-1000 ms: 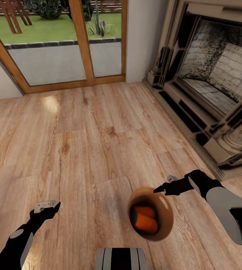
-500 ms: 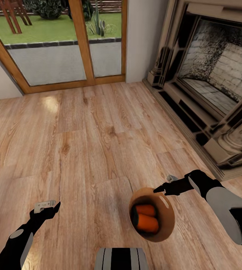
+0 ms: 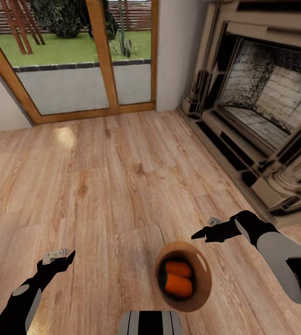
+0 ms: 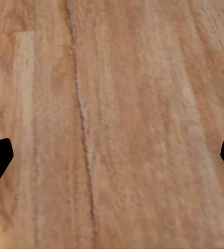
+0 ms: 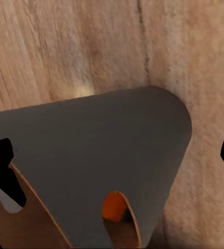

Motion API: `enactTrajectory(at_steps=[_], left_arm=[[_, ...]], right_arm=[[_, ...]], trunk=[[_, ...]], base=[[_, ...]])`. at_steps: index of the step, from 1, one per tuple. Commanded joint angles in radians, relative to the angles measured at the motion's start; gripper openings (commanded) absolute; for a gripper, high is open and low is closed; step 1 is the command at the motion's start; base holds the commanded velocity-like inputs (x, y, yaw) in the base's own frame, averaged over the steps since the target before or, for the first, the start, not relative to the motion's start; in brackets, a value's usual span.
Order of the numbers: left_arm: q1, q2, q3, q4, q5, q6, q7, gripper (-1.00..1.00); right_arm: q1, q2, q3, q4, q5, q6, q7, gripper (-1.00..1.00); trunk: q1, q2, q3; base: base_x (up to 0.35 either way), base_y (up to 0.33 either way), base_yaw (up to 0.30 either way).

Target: Put the three can of soda from the living room inside the tash can in the kitchen.

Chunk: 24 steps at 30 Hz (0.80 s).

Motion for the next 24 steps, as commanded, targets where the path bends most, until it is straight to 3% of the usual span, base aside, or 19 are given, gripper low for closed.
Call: enactTrajectory(at_steps=[1,15,24], left_arm=[[0.000,0.000,0.000,0.000,0.000,0.000,0.000,1.00],[0.000,0.000,0.000,0.000,0.000,0.000,0.000,1.00],[0.000,0.000,0.000,0.000,0.001,0.000,-0.001,1.00]], right_arm=[[0.000,0.000,0.000,0.000,0.001,0.000,0.000,1.00],[0.000,0.001,0.000,0.000,0.001,0.000,0.000,1.00],[0.000,0.001,0.000,0.000,0.001,0.000,0.000,1.00]], trunk=[[0.000,0.000,0.004],[-0.007,0.004,0.058],[-0.007,0.004,0.058]], base=[[0.000,0.000,0.000],[0.000,0.000,0.000],[0.000,0.000,0.000]])
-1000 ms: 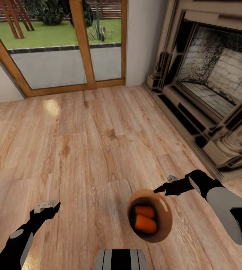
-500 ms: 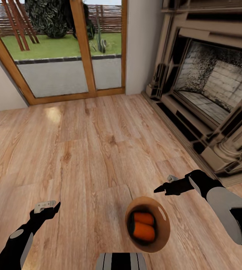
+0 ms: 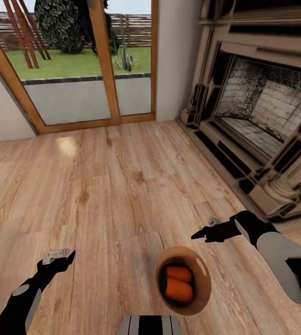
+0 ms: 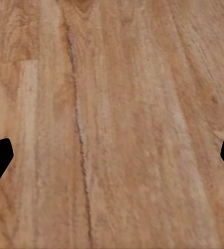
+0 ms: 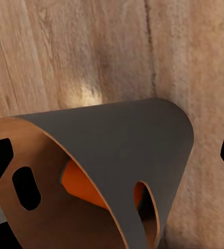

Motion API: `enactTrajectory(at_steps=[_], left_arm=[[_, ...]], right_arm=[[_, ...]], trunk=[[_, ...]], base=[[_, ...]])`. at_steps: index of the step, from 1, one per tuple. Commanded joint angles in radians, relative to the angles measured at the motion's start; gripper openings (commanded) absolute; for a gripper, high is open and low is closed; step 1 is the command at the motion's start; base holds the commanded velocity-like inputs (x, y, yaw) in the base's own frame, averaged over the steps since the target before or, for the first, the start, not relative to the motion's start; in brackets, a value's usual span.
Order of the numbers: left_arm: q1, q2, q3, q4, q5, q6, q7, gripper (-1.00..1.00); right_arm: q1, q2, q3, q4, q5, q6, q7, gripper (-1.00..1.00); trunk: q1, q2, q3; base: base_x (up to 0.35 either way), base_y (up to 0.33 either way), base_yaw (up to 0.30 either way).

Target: Put the three can of soda from the living room inside the tash can in the kitchen.

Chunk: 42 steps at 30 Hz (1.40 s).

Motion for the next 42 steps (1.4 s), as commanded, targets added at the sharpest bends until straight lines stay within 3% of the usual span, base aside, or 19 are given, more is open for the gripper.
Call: enactTrajectory(at_steps=[1,14,30,42], left_arm=[[0.000,0.000,0.000,0.000,0.000,0.000,0.000,1.00],[0.000,0.000,0.000,0.001,0.000,-0.001,0.001,1.00],[0.000,0.000,0.000,0.021,0.006,-0.001,0.002,1.00],[0.000,0.000,0.000,0.022,0.001,0.002,0.020,1.00]], right_arm=[[0.000,0.000,0.000,0.000,0.000,0.000,0.000,1.00],[0.000,0.001,0.000,0.000,0.001,0.000,-0.005,1.00],[0.000,0.002,0.000,0.000,0.001,0.000,-0.010,1.00],[0.000,0.002,0.000,0.000,0.001,0.000,-0.009,1.00]], trunk=[[0.000,0.000,0.000],[0.000,0.000,0.000],[0.000,0.000,0.004],[-0.046,0.084,0.041]], base=[[0.000,0.000,0.000],[-0.013,0.000,0.000],[-0.179,0.000,0.000],[-0.008,0.000,0.000]])
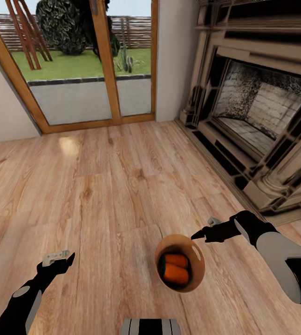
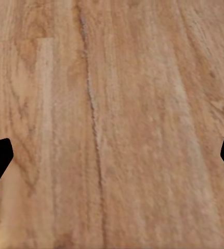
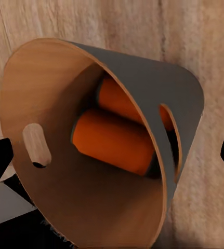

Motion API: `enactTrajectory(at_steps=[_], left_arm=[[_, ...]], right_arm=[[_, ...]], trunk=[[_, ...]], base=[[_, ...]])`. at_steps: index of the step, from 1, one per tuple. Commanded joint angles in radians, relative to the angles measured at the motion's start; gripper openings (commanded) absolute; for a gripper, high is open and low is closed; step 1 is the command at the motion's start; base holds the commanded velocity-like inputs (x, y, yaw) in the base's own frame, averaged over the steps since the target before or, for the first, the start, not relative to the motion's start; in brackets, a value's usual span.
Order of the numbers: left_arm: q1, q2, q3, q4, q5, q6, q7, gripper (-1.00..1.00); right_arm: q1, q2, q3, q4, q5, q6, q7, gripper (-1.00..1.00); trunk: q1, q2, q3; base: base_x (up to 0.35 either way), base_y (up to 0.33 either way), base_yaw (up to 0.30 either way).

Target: Put the three can of soda from the living room inside the tash can in the kitchen.

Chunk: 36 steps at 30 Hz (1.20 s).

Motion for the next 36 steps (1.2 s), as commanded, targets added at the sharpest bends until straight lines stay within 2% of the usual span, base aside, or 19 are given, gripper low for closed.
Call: enactTrajectory(at_steps=[1,25,36], left_arm=[[0.000,0.000,0.000,0.000,0.000,0.000,0.000,1.00],[0.000,0.000,-0.001,0.000,-0.002,0.011,0.004,1.00],[0.000,0.000,-0.002,0.000,-0.003,0.015,0.023,1.00]], right_arm=[[0.000,0.000,0.000,0.000,0.000,0.000,0.000,1.00],[0.002,0.000,0.001,0.003,0.000,0.000,-0.005,1.00],[0.039,0.000,0.000,-0.013,0.000,0.000,-0.007,1.00]], trunk=[[-0.004,0.007,0.003],[-0.096,0.175,0.078],[-0.138,0.252,0.113]], base=[[-0.001,0.000,0.000],[0.000,0.000,0.000],[0.000,0.000,0.000]])
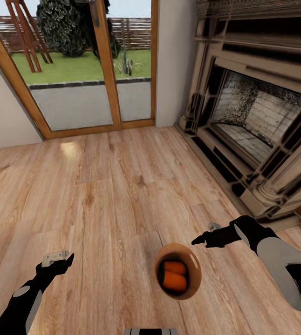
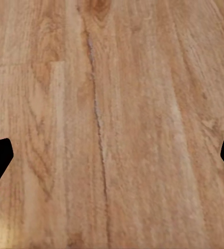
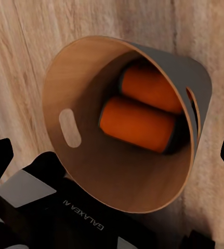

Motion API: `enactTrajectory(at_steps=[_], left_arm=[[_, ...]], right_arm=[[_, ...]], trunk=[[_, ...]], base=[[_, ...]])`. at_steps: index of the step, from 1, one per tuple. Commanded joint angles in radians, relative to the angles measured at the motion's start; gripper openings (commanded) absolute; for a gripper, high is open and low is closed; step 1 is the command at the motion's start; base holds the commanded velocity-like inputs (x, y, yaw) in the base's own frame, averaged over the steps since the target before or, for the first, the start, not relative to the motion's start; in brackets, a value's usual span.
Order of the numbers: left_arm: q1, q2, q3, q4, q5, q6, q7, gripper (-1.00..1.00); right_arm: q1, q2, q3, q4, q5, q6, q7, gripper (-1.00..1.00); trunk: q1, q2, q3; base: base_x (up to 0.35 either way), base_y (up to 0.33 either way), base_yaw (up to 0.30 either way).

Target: Put the three can of soda from the living room inside the tash can in the kitchen.

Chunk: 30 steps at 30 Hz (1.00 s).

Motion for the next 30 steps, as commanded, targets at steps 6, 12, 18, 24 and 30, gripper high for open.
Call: enactTrajectory(at_steps=[6,12,18,24,30], left_arm=[[0.000,0.000,0.000,0.000,0.000,0.001,0.005,1.00],[0.000,0.000,0.000,0.000,0.001,0.002,0.005,1.00],[0.000,0.000,0.000,0.000,0.001,0.002,0.004,1.00],[0.000,0.000,-0.001,0.000,0.001,0.002,0.003,1.00],[0.000,0.000,-0.001,0.000,0.001,0.001,0.002,1.00]], right_arm=[[0.022,0.000,-0.002,-0.026,0.001,0.000,-0.001,1.00],[0.033,0.001,0.000,-0.031,0.001,0.000,-0.004,1.00],[0.039,0.002,0.001,-0.032,0.001,0.000,-0.005,1.00],[0.044,0.002,0.001,-0.051,0.001,0.000,-0.006,1.00],[0.089,0.002,-0.002,-0.124,0.001,0.001,-0.024,1.00]], trunk=[[-0.023,0.042,0.019],[-0.046,0.084,0.038],[-0.069,0.126,0.056],[-0.092,0.168,0.075],[-0.115,0.210,0.094]], base=[[0.000,0.000,0.000],[0.000,0.000,0.000],[0.000,0.000,0.000],[0.000,0.000,0.000],[0.000,0.000,0.000]])
